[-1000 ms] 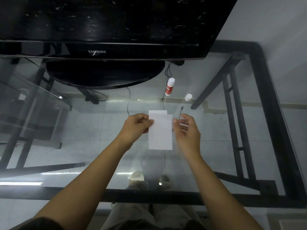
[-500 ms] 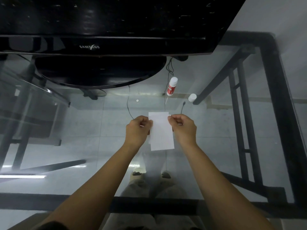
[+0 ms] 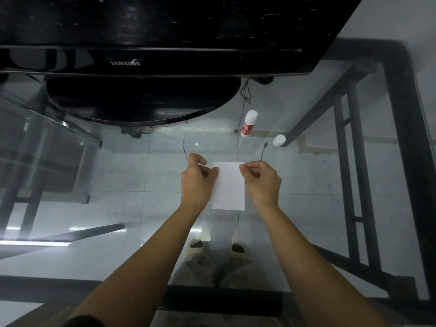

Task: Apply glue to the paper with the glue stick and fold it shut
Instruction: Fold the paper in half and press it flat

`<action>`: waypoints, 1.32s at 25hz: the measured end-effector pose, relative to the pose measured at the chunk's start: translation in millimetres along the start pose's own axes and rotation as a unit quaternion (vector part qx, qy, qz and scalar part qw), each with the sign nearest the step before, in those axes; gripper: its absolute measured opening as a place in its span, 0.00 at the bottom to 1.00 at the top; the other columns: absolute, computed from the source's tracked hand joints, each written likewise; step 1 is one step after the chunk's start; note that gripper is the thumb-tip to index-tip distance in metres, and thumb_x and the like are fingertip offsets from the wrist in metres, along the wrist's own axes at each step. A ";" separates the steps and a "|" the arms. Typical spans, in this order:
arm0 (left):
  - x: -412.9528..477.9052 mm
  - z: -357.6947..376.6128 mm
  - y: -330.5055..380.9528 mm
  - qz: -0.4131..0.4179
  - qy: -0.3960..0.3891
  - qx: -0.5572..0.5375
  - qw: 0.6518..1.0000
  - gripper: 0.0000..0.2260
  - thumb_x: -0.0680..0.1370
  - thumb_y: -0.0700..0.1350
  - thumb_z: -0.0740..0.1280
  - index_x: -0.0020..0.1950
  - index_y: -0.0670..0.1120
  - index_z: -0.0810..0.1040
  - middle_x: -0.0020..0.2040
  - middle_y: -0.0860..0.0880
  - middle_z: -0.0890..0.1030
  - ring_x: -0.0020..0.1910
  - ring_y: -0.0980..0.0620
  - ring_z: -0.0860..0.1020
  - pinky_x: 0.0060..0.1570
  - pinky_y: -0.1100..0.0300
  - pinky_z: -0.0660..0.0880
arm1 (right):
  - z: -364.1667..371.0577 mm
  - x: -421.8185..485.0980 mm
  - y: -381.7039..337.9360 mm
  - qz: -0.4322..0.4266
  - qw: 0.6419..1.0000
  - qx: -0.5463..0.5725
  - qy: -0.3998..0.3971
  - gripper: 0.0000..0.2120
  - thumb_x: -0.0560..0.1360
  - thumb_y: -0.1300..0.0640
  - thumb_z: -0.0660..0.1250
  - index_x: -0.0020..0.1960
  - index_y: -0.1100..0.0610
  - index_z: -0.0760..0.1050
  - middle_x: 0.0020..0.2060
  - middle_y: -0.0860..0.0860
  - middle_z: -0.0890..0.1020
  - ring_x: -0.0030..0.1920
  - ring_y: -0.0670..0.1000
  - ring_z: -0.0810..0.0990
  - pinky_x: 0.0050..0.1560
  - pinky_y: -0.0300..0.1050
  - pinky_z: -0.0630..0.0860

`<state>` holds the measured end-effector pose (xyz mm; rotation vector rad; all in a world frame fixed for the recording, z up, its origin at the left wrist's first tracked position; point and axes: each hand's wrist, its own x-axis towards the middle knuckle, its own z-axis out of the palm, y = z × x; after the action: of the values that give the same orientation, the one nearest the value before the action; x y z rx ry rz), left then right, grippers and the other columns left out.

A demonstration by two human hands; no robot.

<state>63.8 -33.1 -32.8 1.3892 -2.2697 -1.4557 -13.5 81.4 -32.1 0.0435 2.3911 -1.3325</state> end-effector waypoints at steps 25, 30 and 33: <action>2.3 3.0 15.0 -0.034 0.012 0.021 0.999 0.13 0.75 0.41 0.67 0.55 0.42 0.66 0.37 0.47 0.77 0.35 0.52 0.74 0.38 0.59 0.70 | 13.7 1.0 -2.5 -0.046 0.993 -0.093 0.059 0.06 0.73 0.56 0.68 0.44 0.59 0.78 0.38 0.51 0.83 0.35 0.45 0.76 0.39 0.38 0.71; 5.9 1.6 17.5 -0.050 0.005 0.039 0.998 0.15 0.74 0.42 0.69 0.52 0.45 0.63 0.41 0.43 0.79 0.37 0.48 0.75 0.39 0.56 0.73 | 12.2 2.5 -4.8 -0.046 0.992 -0.109 0.051 0.06 0.73 0.56 0.69 0.44 0.59 0.78 0.38 0.52 0.83 0.35 0.47 0.77 0.40 0.38 0.72; 15.3 -1.2 20.3 -0.094 -0.022 0.047 0.994 0.17 0.72 0.43 0.70 0.51 0.46 0.62 0.48 0.40 0.79 0.42 0.44 0.79 0.39 0.55 0.75 | 11.3 5.1 -6.5 -0.053 0.988 -0.135 0.048 0.07 0.72 0.55 0.69 0.46 0.59 0.77 0.40 0.53 0.83 0.39 0.50 0.80 0.41 0.38 0.72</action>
<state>42.8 -42.7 -22.2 1.6557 -2.3153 -1.4612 -15.9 67.8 -33.9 -0.1001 2.6675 -1.0609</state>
